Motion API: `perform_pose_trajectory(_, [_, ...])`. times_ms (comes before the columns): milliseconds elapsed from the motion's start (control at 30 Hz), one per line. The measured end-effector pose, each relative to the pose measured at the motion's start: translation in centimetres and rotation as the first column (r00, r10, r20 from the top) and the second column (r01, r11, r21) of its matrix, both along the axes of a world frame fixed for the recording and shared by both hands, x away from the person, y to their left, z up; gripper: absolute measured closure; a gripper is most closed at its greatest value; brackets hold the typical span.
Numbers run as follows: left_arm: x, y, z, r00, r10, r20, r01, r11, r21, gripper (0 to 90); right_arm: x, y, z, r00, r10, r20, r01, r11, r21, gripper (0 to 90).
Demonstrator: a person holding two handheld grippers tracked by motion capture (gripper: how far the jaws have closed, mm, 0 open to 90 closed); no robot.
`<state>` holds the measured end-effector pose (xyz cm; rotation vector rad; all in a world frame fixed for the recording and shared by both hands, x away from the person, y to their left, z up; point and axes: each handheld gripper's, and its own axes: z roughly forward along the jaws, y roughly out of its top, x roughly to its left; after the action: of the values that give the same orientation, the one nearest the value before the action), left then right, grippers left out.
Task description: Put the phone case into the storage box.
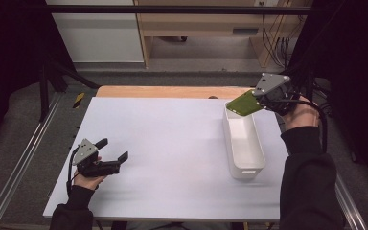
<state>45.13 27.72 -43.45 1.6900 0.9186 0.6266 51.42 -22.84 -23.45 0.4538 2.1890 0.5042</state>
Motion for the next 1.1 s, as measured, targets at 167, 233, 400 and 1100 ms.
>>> perform_pose_trajectory(167, [0.0, 0.0, 0.0, 1.0, -0.002, -0.002, 0.002, 1.0, 0.0, 3.5, 0.3, -0.1, 0.0, 1.0, 0.008, -0.001, -0.008, 1.0, -0.016, 78.9])
perform_pose_trajectory(233, [0.0, -0.1, -0.1, 1.0, -0.002, -0.003, 0.002, 1.0, -0.003, 3.5, 0.3, -0.3, 0.1, 0.9999, 0.013, 0.0, -0.013, 1.0, -0.023, 78.9])
perform_pose_trajectory(400, [0.0, 0.0, -0.1, 1.0, -0.003, -0.004, 0.003, 1.0, -0.004, 3.5, 0.6, -0.4, 0.2, 1.0, 0.007, -0.007, -0.007, 0.999, -0.032, 78.8])
perform_pose_trajectory(1100, [0.1, -0.1, -0.2, 0.9998, -0.01, -0.015, 0.011, 0.9999, 0.008, 3.5, 2.0, -0.4, -0.1, 0.9991, 0.036, -0.021, -0.038, 0.996, -0.085, 78.9])
